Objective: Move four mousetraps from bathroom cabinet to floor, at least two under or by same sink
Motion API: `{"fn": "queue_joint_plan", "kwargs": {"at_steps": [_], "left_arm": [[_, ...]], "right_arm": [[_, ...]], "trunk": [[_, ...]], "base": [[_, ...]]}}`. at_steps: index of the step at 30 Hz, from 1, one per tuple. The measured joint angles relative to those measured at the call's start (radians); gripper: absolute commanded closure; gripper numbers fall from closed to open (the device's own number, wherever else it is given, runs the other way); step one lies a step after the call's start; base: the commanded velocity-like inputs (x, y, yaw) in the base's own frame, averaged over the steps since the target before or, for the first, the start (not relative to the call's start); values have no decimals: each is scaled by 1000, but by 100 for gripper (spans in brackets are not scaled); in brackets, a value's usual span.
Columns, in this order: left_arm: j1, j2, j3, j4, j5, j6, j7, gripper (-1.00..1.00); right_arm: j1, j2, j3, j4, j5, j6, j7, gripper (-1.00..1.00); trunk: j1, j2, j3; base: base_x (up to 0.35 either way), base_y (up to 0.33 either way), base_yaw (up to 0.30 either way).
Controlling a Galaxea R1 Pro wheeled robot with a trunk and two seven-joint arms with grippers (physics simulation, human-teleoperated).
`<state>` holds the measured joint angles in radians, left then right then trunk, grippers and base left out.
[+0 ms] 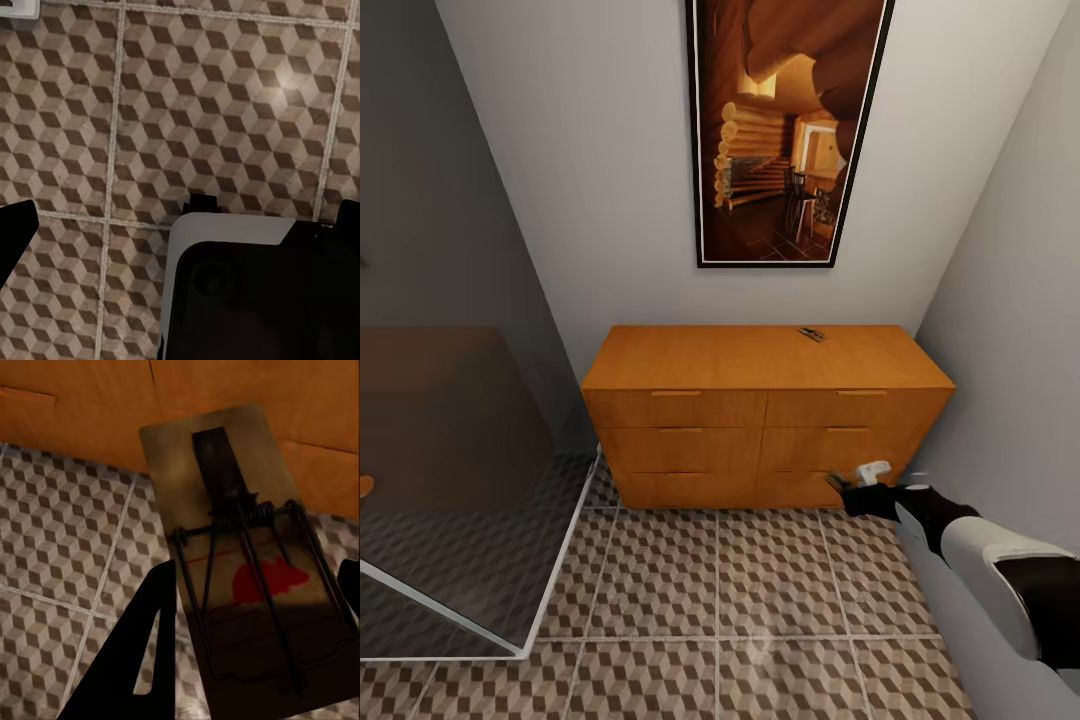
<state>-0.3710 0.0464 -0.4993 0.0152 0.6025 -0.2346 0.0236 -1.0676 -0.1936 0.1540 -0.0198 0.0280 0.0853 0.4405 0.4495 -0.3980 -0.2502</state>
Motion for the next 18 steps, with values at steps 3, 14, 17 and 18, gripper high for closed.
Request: {"fn": "queue_joint_plan", "kwargs": {"at_steps": [3,14,17,18], "left_arm": [[0,0,0,0,0,0,0,-100],[0,0,0,0,0,0,0,-100],[0,0,0,0,0,1,0,-100],[0,0,0,0,0,1,0,-100]], "right_arm": [[81,20,-4,3,-1,-69,-23,100],[392,64,-2,4,-1,-346,-45,100],[492,72,-5,4,-4,-412,-47,100],[529,74,0,5,-3,-428,-48,100]], "trunk": [[0,0,0],[0,0,0],[0,0,0],[0,0,0]], "base": [[0,0,0],[0,0,0],[0,0,0],[0,0,0]]}}
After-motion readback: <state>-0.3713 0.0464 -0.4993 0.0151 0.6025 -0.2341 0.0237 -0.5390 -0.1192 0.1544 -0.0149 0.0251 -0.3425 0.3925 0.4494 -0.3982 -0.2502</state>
